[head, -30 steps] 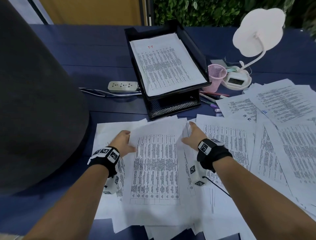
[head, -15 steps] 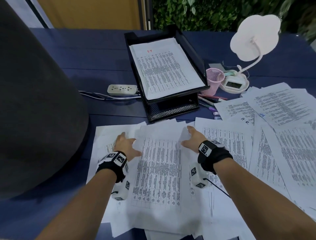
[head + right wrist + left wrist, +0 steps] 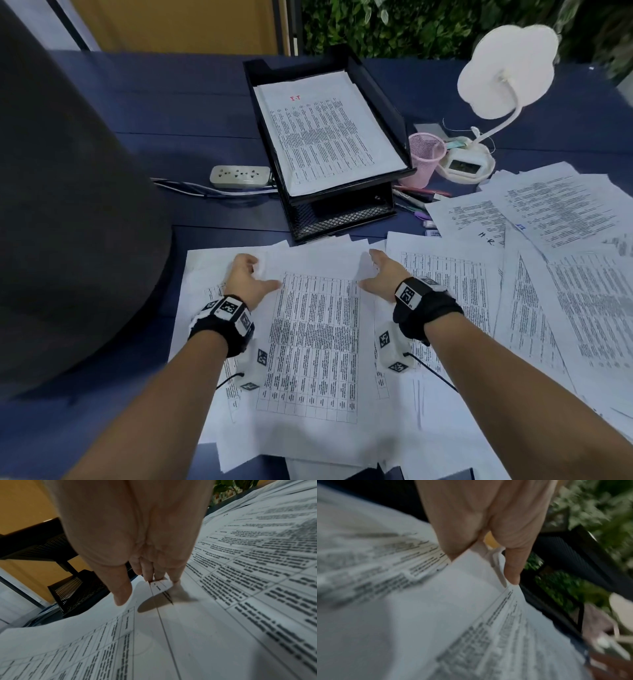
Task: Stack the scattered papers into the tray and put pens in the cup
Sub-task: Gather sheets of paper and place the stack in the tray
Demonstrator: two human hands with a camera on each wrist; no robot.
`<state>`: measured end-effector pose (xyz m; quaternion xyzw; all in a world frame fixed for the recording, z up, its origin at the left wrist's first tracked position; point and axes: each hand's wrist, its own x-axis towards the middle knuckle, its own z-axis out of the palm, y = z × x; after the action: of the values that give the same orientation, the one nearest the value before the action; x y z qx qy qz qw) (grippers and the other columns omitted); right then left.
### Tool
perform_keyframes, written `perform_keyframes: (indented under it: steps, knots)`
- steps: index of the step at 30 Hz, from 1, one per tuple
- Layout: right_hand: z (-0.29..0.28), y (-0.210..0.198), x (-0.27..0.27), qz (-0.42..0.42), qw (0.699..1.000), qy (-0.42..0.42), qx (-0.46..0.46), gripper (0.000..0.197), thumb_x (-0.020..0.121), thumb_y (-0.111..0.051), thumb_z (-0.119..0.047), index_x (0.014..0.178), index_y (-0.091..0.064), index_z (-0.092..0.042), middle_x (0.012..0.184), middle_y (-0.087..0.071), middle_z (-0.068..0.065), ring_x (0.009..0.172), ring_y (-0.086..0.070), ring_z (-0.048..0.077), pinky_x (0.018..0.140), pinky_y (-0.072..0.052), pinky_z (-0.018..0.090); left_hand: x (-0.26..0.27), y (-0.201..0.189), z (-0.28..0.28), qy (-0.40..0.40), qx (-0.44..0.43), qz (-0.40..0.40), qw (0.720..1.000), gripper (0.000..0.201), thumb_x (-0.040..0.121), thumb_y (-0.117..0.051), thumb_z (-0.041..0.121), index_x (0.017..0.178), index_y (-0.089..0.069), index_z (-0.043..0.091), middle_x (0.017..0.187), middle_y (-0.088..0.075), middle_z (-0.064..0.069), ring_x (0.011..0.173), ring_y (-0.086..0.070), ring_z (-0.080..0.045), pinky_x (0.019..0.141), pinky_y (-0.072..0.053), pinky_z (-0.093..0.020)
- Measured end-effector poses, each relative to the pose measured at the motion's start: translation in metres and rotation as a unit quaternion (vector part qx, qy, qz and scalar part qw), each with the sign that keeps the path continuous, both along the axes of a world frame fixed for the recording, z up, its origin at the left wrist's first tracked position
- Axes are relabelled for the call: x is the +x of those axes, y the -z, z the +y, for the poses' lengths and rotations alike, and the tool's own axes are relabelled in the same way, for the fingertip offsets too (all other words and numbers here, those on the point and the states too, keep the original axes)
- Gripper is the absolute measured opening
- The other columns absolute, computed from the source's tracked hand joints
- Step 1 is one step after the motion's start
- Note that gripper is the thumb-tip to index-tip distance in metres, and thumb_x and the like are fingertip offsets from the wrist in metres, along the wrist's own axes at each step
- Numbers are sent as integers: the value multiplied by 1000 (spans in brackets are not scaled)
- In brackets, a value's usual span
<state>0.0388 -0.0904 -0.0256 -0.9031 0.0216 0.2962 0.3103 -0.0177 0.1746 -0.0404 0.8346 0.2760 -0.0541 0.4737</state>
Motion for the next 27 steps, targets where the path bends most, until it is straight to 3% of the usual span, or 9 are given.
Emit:
perform_keyframes:
  steps: [3,7,10,15,18,21,24,27]
  knots:
    - [-1,0,0,0,1000,2,5,80,87,-64,-23,150,-15,-17,149,-35,11,134,-40,28,105,-38,32,-6,4,-2,-93,-109,28,989,72,67,-85,21,124,-41,17,120,-49,-5,104,-50,-24,94,-43,-37]
    - [-2,0,0,-4,1000,3,11,81,86,-64,-22,150,-15,-17,151,-34,9,135,-39,27,106,-37,32,-20,6,-4,-4,-157,52,986,51,72,-81,16,117,-58,19,109,-67,-2,103,-62,-24,96,-48,-44]
    - [-3,-1,-2,-6,999,21,32,80,87,-63,-19,150,-15,-18,153,-30,6,132,-42,28,104,-40,35,-28,1,2,-8,-166,7,986,44,71,-81,13,111,-65,21,101,-72,-1,97,-67,-23,93,-51,-45]
    - [-2,-2,-2,-46,990,109,82,84,84,-68,-30,150,-17,-18,152,-32,8,131,-43,28,102,-41,36,-28,-28,3,-46,-257,-50,964,33,74,-77,6,102,-63,18,100,-72,-6,91,-69,-20,85,-54,-35]
    - [-3,-9,-4,-79,969,173,156,94,77,-73,-42,149,-19,-17,153,-30,6,139,-33,24,110,-31,35,-28,-45,4,-27,-325,-49,944,32,76,-72,0,106,-62,9,103,-71,-12,84,-71,-17,68,-57,-25]
    - [-8,-17,-7,-87,957,184,205,94,76,-75,-37,149,-20,-17,155,-26,4,141,-28,21,108,-27,28,-29,-52,15,-33,-355,-67,932,47,68,-76,9,113,-62,7,105,-71,-13,96,-69,-28,82,-54,-40]
    - [-14,-20,-9,-57,971,144,179,89,75,-76,-37,147,-27,-20,152,-30,4,138,-32,22,106,-30,27,-29,-61,23,-46,-336,-101,935,49,63,-77,13,110,-63,10,99,-74,-5,94,-70,-23,85,-52,-39]
    - [-12,-25,-11,-43,973,123,188,89,71,-79,-38,145,-32,-21,146,-39,2,134,-38,21,106,-36,31,-23,-77,27,-14,-330,-130,935,57,60,-81,15,113,-63,4,105,-71,-13,101,-67,-30,93,-50,-44]
